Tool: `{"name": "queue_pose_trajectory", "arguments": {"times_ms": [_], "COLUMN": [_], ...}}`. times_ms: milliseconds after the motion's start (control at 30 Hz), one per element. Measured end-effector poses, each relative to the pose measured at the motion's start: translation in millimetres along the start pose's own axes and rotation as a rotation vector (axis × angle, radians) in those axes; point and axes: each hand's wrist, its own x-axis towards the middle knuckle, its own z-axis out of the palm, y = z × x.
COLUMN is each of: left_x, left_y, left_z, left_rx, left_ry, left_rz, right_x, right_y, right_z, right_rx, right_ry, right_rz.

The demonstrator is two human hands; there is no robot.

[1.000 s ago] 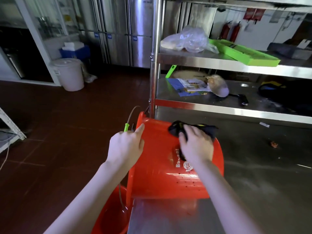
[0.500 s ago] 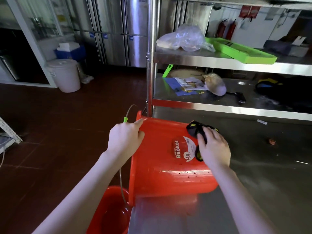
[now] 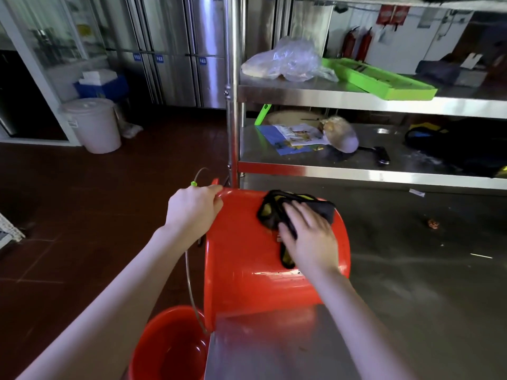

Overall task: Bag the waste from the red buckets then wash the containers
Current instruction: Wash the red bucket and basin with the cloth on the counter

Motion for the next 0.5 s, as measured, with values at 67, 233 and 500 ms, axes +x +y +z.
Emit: {"name": "queue_pose_trajectory", "arguments": {"times_ms": [67, 233, 500], "left_x": [3.2, 13.5, 16.7], "left_y": [-0.9, 2.1, -13.3], "left_z": [1.6, 6.8, -0.9], "left_rx": [-0.003, 0.055, 0.111], "left_ry": [-0.007, -0.015, -0.11], "left_rz": [0.007, -0.015, -0.074], "right_x": [5.6, 13.2, -2.4], "right_y": [39.9, 35.5, -94.6], "right_z": [-7.1, -3.3, 29.8], "right_rx": [0.005, -0.011, 0.158], "right_ry": [-0.011, 0.025, 0.022], "right_rz": [0.174, 0.29, -0.195]}}
